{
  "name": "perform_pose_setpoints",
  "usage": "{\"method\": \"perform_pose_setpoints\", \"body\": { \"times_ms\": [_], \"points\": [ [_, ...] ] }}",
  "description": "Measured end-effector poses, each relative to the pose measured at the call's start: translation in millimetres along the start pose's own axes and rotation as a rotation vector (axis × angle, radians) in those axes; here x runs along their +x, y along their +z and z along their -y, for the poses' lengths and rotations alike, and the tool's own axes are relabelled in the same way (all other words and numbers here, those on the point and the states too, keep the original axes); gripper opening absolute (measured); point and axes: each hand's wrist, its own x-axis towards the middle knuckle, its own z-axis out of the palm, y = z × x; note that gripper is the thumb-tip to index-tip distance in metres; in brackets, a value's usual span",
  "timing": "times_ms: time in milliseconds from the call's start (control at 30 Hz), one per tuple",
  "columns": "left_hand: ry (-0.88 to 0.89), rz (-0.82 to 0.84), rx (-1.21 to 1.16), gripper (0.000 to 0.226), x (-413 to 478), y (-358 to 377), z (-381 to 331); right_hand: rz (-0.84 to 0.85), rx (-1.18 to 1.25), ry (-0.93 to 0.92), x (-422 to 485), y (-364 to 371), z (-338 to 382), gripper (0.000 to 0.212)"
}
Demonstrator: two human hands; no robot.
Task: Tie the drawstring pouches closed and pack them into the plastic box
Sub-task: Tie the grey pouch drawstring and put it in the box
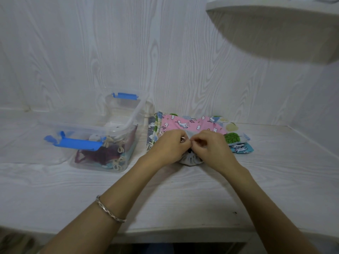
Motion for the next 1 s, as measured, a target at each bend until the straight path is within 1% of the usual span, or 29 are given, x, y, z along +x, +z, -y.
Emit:
{"method": "perform_pose_setpoints", "body": {
  "times_ms": [100, 300, 367, 433, 467, 533, 700, 767, 867, 1000],
  "points": [
    [0.031, -0.001, -0.015, 0.021, 0, -2, 3, 0.036, 0.335, 0.203, 0, -5, 2, 0.011],
    [0.044, 0.01, -0.149, 0.017, 2, -2, 7, 0.091, 1.045, 0.474, -1, -9, 2, 0.02],
    [0.038, 0.004, -0.254, 0.016, 2, -1, 7, 0.122, 1.241, 0.536, 0, -9, 2, 0.021],
    [0.019, 0.011, -0.326, 0.018, 2, -1, 8, 0.158, 1.346, 0.524, -1, -9, 1, 0.023],
    [0.008, 0.022, -0.347, 0.02, 2, -1, 8, 0.163, 1.323, 0.499, -1, -9, 2, 0.024],
    [-0.003, 0.042, -0.378, 0.021, 2, 0, 8, 0.122, 1.17, 0.448, -3, -8, 2, 0.025],
    [-0.026, 0.029, -0.433, 0.019, 2, 2, 8, -0.093, 0.696, 0.266, -3, -2, 5, 0.025],
    [-0.038, 0.018, -0.446, 0.018, 3, 3, 8, -0.14, 0.567, 0.203, -2, 1, 6, 0.026],
    [-0.05, 0.016, -0.501, 0.022, 2, 3, 9, -0.159, 0.46, 0.136, -3, 2, 6, 0.025],
    [-0.065, 0.03, -0.545, 0.019, 1, 1, 8, -0.136, 0.467, 0.101, -6, -1, 4, 0.017]
  ]
}}
